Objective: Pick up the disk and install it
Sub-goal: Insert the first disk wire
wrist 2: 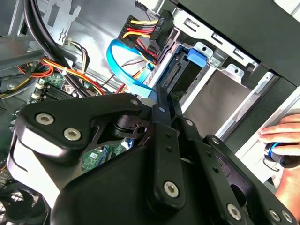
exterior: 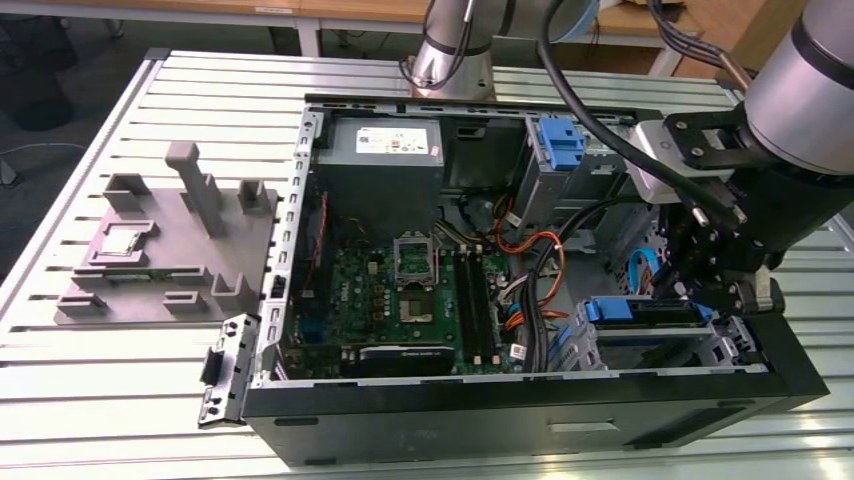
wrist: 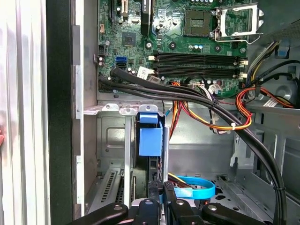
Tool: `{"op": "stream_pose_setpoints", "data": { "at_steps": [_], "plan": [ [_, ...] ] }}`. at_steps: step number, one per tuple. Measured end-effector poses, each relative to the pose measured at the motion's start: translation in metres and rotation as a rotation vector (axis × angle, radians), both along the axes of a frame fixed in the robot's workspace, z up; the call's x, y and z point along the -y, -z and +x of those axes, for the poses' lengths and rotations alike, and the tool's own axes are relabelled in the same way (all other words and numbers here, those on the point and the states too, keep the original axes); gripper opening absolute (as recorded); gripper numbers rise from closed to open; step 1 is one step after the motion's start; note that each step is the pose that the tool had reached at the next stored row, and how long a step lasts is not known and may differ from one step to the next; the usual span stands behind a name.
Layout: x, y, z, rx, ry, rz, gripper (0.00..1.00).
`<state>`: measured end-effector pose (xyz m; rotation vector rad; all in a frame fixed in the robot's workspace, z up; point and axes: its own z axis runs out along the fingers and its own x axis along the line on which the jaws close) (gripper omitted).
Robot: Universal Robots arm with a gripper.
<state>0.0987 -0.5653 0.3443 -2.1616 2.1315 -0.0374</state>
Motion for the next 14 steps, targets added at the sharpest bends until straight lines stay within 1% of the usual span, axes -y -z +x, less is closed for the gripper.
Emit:
{"op": "stream_pose_setpoints", "data": {
  "at_steps": [4, 7, 12, 14],
  "plan": [
    [0.0, 0.0012, 0.0, -0.0001, 0.0, -0.0007, 0.16],
    [0.0015, 0.002, -0.0001, 0.0, 0.0, -0.0004, 0.16],
    [0.0016, 0.0047, 0.0, 0.0, 0.0, -0.0005, 0.16],
    [0.0016, 0.0048, 0.0, 0.0, 0.0, -0.0007, 0.16]
  ]
}}
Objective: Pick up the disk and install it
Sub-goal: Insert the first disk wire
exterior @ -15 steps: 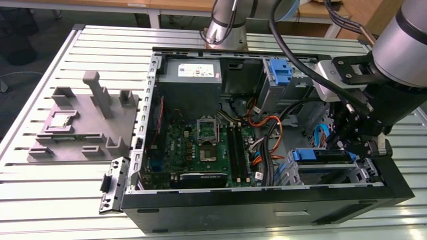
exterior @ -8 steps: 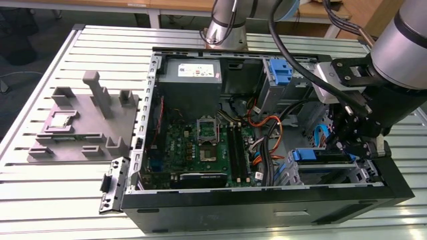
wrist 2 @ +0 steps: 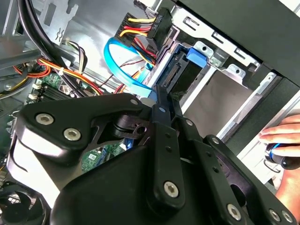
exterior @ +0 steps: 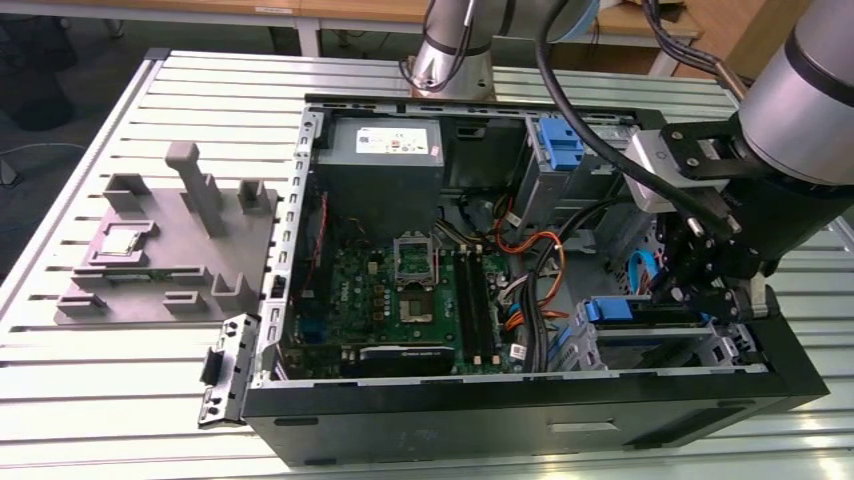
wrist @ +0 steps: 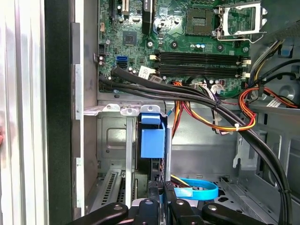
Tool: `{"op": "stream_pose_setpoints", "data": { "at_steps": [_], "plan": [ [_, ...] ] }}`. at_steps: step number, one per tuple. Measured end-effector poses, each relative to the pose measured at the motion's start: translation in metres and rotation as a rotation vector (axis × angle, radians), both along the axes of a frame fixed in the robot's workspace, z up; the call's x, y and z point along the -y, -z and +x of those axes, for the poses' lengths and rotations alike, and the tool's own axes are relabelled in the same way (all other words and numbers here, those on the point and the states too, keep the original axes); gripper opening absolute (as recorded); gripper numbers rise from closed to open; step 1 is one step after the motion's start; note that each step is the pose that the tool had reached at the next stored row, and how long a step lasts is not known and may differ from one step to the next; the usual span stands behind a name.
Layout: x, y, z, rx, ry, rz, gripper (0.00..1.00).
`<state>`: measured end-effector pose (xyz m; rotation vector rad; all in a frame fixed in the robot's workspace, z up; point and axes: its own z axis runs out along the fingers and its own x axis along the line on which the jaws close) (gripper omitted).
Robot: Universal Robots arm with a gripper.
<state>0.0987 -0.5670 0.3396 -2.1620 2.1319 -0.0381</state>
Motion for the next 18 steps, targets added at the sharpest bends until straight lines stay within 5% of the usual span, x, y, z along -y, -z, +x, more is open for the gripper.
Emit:
{"op": "stream_pose_setpoints", "data": {
  "at_steps": [18],
  "plan": [
    [0.0, 0.0031, 0.0, 0.0001, 0.0, 0.0006, 0.16]
  ]
}}
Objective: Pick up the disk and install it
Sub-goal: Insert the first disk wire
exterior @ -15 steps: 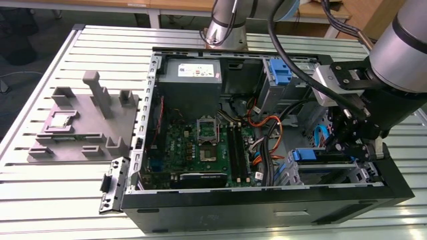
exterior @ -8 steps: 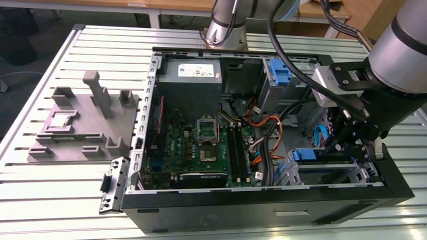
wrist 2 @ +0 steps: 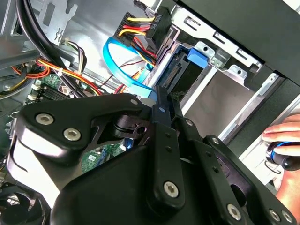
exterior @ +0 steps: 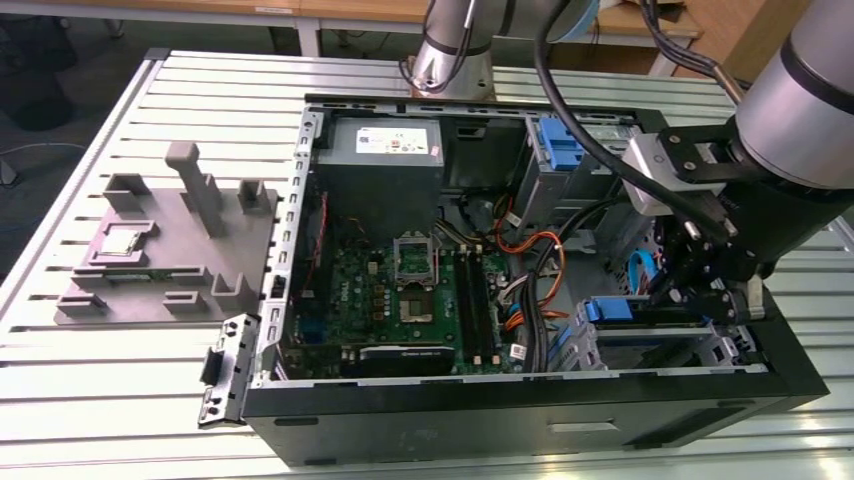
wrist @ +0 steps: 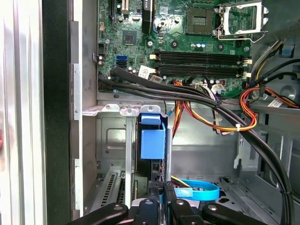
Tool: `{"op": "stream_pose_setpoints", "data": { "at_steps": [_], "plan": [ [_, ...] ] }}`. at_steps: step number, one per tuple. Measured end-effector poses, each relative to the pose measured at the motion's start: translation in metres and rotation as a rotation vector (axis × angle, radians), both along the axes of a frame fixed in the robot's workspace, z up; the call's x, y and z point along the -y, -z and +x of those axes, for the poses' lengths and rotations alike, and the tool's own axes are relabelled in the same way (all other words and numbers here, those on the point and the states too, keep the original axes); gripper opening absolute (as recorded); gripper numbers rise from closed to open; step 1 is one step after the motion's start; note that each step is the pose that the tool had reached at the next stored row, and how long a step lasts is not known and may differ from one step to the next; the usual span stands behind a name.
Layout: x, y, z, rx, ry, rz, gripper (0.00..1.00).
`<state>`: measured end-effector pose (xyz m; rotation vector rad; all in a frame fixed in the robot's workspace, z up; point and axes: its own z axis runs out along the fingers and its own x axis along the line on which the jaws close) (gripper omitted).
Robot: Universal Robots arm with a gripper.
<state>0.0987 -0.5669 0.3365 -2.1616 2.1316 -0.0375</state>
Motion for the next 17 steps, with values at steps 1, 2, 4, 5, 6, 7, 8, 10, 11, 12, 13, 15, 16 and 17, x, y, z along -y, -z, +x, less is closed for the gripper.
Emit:
{"op": "stream_pose_setpoints", "data": {
  "at_steps": [1, 2, 4, 5, 6, 7, 8, 10, 11, 12, 13, 15, 16, 17],
  "plan": [
    [0.0, 0.0, 0.0, -0.0001, 0.0, -0.0002, 0.16],
    [0.0, 0.0, 0.0, 0.0, 0.0, -0.0003, 0.16],
    [0.0, 0.0, 0.0, 0.0, 0.0, -0.0003, 0.16],
    [0.0, 0.0004, 0.0, -0.0001, 0.0, -0.0003, 0.16],
    [0.0, 0.001, 0.0, -0.0001, 0.0, -0.0001, 0.16],
    [0.0, 0.0012, 0.0, -0.0001, 0.0, -0.0003, 0.16],
    [0.0, 0.0011, 0.0, -0.0001, 0.0, -0.0004, 0.16],
    [0.0, 0.0011, 0.0, -0.0001, 0.0, -0.0005, 0.16],
    [0.0, 0.0012, 0.0, -0.0001, 0.0, -0.0004, 0.16],
    [0.0, 0.0017, 0.0, -0.0001, 0.0, -0.0001, 0.16],
    [0.0, 0.0025, 0.0, 0.0, 0.0, 0.0001, 0.16],
    [0.0, 0.0033, 0.0, -0.0001, 0.0, -0.0004, 0.16],
    [0.0, 0.0033, 0.0, -0.0001, 0.0, -0.0005, 0.16],
    [0.0, 0.0033, 0.0, -0.0001, 0.0, -0.0005, 0.16]
  ]
}}
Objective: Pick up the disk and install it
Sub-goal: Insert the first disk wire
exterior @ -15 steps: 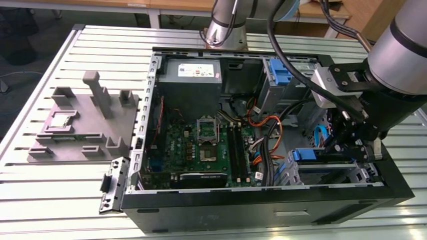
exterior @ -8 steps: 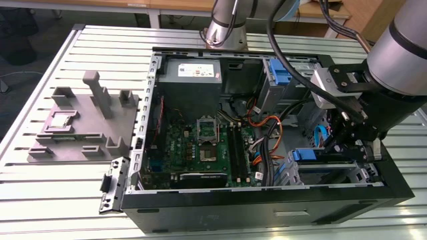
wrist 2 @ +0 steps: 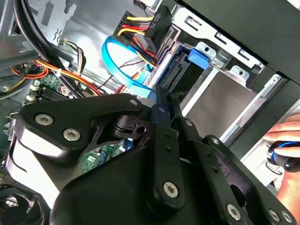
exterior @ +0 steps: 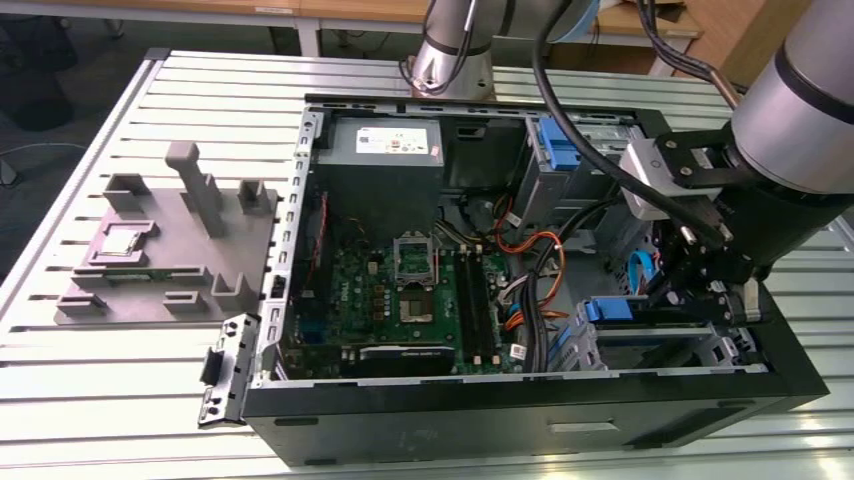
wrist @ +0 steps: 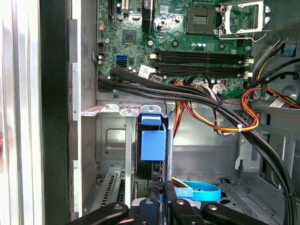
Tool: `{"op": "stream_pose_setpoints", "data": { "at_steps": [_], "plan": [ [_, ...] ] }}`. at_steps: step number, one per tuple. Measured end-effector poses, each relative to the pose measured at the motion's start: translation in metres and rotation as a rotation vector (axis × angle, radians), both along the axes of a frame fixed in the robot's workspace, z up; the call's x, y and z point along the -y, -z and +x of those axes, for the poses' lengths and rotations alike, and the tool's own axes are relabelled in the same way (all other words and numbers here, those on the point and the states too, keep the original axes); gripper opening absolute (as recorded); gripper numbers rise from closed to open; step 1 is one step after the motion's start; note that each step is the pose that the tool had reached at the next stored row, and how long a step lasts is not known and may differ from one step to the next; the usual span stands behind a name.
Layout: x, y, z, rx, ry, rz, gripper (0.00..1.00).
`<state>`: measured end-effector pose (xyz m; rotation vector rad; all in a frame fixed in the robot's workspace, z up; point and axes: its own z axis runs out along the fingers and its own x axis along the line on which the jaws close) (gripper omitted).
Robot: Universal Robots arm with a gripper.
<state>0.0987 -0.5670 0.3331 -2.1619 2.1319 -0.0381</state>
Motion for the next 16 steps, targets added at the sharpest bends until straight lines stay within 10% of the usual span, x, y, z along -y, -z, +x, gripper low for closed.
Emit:
{"op": "stream_pose_setpoints", "data": {
  "at_steps": [16],
  "plan": [
    [0.0, 0.0042, 0.0, 0.0, 0.0, 0.0005, 0.16]
  ]
}}
